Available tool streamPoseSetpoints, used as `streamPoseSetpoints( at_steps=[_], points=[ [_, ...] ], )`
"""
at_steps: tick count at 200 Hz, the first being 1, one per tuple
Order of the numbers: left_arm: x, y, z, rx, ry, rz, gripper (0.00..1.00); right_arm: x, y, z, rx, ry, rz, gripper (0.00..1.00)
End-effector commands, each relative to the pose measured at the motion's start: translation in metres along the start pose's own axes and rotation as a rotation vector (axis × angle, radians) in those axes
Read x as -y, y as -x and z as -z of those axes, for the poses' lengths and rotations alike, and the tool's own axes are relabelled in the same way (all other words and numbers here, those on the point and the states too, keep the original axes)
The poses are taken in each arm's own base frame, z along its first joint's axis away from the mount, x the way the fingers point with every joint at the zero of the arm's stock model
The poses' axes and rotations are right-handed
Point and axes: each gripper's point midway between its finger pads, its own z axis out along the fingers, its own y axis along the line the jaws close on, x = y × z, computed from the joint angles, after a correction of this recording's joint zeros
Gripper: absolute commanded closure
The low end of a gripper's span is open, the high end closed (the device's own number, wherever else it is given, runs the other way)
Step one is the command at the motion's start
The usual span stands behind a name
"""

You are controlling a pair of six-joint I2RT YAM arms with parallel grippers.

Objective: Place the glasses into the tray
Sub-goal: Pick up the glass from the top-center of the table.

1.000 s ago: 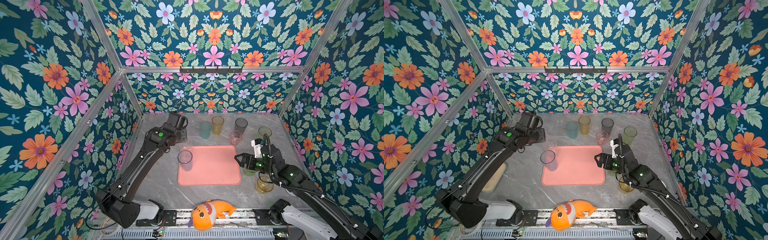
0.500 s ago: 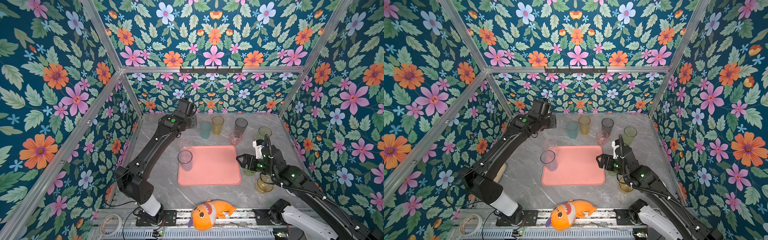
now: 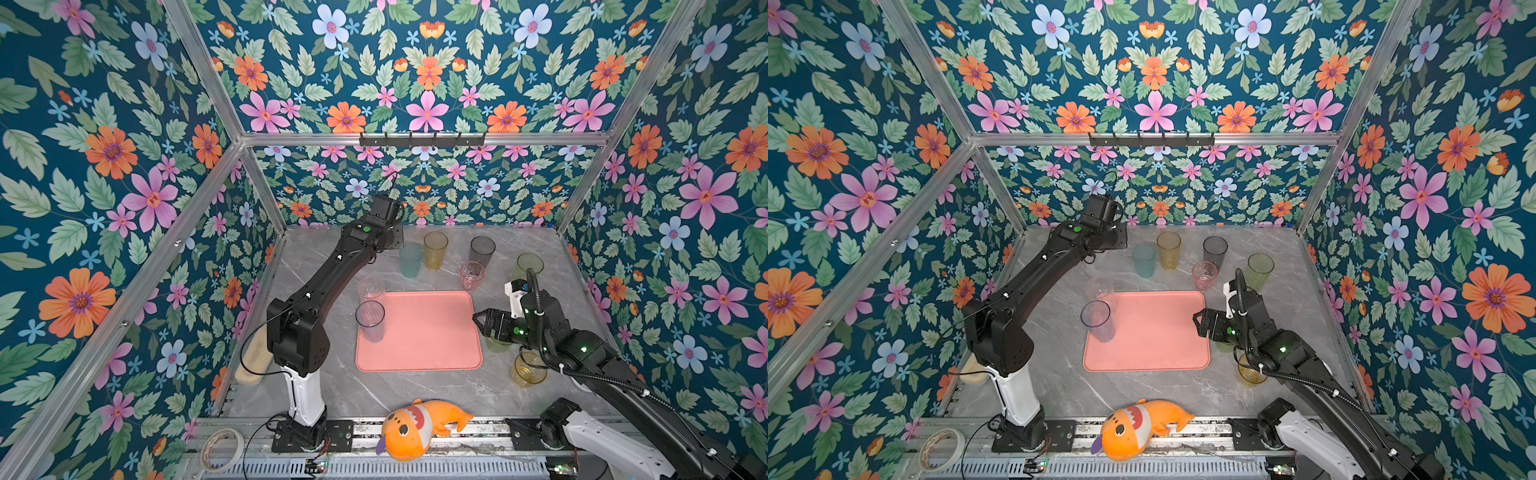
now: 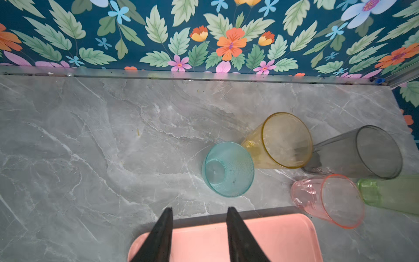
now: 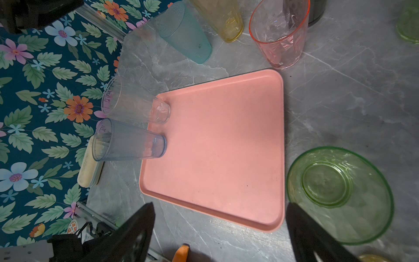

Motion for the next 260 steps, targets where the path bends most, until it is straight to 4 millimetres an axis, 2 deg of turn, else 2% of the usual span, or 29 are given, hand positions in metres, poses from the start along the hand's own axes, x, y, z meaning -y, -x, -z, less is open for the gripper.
streamPoseSetpoints(
  at_steps=[1, 62, 132, 187, 260],
  points=[
    [-0.001, 0.006, -0.011, 0.014, -0.01, 0.01, 0.57, -0.003, 0.004, -0.001, 0.014, 0.01, 0.005, 0.08],
    [-0.007, -0.007, -0.055, -0.057, 0.006, 0.013, 0.56, -0.002, 0.003, -0.001, 0.009, 0.008, 0.007, 0.08],
    [-0.007, -0.028, -0.094, -0.115, 0.014, 0.006, 0.56, -0.002, 0.002, 0.0, 0.007, 0.007, 0.007, 0.08],
    [-0.007, -0.04, -0.112, -0.152, 0.015, 0.002, 0.56, -0.001, 0.001, 0.0, 0.006, 0.003, 0.008, 0.08],
    [-0.003, -0.045, -0.126, -0.171, 0.009, 0.0, 0.56, 0.003, -0.003, -0.002, -0.002, -0.004, 0.005, 0.08]
  ],
)
